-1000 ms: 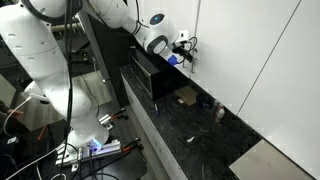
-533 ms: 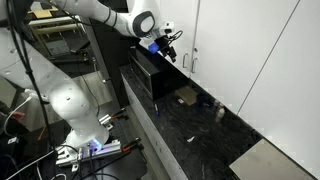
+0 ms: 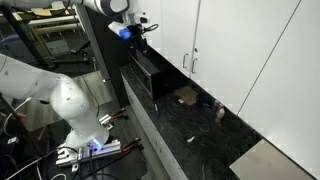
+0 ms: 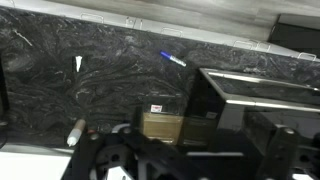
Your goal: Close the top right cabinet door
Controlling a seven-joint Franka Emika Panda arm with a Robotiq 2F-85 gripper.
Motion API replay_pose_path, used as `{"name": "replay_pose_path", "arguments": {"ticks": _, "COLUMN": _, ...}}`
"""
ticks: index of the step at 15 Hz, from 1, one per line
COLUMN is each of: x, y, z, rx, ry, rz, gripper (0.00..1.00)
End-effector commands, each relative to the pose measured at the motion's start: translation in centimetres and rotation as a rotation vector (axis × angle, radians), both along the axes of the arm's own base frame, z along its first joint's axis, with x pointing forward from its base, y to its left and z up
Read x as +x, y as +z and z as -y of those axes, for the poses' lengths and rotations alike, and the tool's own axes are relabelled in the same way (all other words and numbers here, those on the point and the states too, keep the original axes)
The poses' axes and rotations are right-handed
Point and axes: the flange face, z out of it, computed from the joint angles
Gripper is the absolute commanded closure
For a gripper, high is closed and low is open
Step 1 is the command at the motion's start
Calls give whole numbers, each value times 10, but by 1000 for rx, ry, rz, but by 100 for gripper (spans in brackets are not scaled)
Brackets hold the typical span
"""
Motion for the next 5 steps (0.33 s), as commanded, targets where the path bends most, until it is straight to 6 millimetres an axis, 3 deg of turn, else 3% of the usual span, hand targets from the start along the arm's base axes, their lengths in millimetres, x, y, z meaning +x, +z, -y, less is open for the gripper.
{"name": "replay_pose_path", "arguments": {"ticks": 1, "x": -8, "y": 6, "z": 1, "rx": 7, "ry": 4, "rz": -18, "gripper": 0}}
{"name": "replay_pose_path", "arguments": {"ticks": 5, "x": -21, "y": 12, "z": 4, "rx": 11, "ry": 6, "rz": -25, "gripper": 0}}
